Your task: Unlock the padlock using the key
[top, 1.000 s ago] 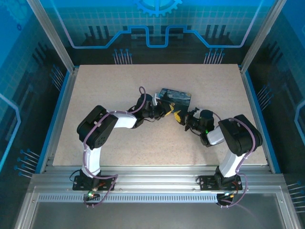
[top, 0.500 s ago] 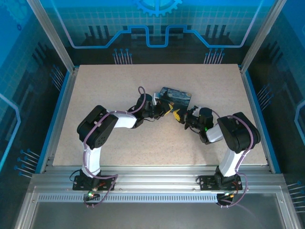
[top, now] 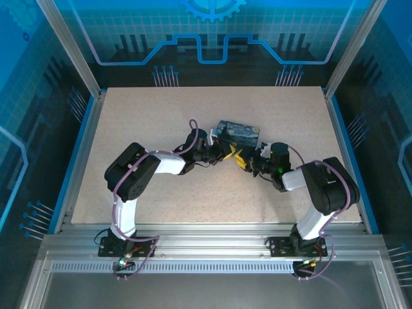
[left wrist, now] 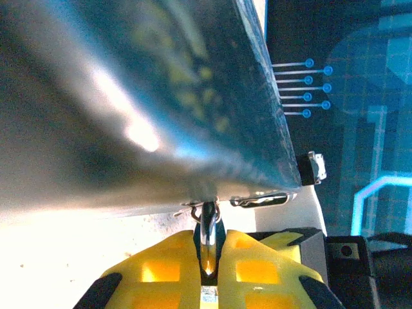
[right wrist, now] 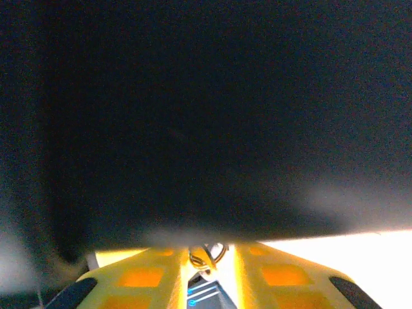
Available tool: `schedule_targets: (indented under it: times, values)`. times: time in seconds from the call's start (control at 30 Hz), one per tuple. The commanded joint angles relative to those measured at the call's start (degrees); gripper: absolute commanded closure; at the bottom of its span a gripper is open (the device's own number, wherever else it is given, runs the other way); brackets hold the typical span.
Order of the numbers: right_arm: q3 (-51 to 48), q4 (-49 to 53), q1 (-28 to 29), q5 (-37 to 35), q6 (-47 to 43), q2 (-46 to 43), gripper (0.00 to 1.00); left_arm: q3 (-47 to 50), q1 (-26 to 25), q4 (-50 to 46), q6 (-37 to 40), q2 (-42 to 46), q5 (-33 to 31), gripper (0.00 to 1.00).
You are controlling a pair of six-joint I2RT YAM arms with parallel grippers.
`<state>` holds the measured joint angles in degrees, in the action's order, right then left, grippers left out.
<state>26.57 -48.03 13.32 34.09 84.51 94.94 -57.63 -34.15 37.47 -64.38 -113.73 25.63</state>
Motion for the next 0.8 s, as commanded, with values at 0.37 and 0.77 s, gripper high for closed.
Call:
schedule_targets:
  times: [0.37,0.77]
  values:
    - [8.8,59.9,-3.2,-6.2,-43.2,-25.8,0.66,-1.3,-1.0,-0.5,0.0,-0.2,5.8,1.0]
    - [17.0,71.7,8.1,-23.1,-60.1,-28.1,0.66,-1.8,-1.1,-1.9,0.0,0.5,6.1,1.0]
